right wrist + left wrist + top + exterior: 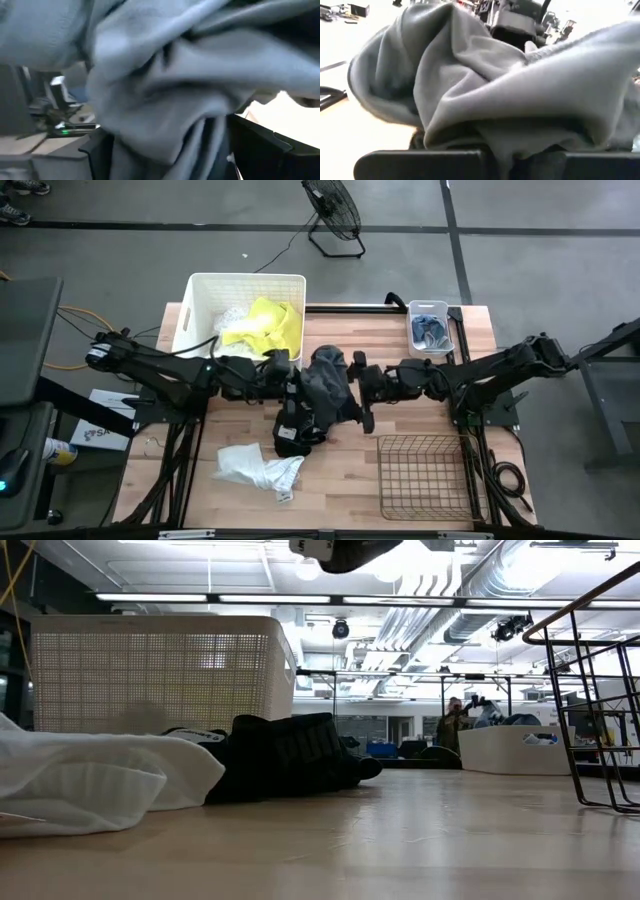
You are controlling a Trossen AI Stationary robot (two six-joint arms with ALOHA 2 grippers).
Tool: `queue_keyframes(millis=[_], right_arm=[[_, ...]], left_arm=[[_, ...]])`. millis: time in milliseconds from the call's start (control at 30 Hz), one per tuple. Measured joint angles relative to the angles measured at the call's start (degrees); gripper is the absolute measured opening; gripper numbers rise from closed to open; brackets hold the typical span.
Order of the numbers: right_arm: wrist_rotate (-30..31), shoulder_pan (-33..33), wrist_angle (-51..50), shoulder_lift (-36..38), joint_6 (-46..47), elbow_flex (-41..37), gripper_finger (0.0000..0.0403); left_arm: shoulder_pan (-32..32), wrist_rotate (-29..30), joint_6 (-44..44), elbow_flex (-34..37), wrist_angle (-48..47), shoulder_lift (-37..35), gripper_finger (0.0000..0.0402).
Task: Pick & Place Cloths
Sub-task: Put the gray underwear into the wire basket
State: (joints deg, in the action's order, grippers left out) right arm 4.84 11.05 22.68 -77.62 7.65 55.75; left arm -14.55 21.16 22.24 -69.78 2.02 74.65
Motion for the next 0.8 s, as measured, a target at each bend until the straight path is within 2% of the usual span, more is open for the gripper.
queue_keyframes(millis=[233,500,633,800], right_arm=[[-3.8,-0.2,2.5,-0.8,2.0,0.0,0.0305],[-3.8,-1.0,4.5,-1.6,4.1,0.0,0.0297],[-5.0,-1.1,4.4,-1.6,4.4,0.0,0.0261],[-5.3,-1.1,2.8,-1.6,4.3,0.0,0.0185]], left_arm=[[0.9,-2.3,-1.0,0.0,4.3,1.6,0.0017],[1.9,-4.1,-1.0,0.0,5.5,2.9,0.0017],[1.9,-4.5,-0.8,0.0,5.8,3.2,0.0017],[1.9,-4.5,-0.8,0.0,5.6,3.2,0.0017]])
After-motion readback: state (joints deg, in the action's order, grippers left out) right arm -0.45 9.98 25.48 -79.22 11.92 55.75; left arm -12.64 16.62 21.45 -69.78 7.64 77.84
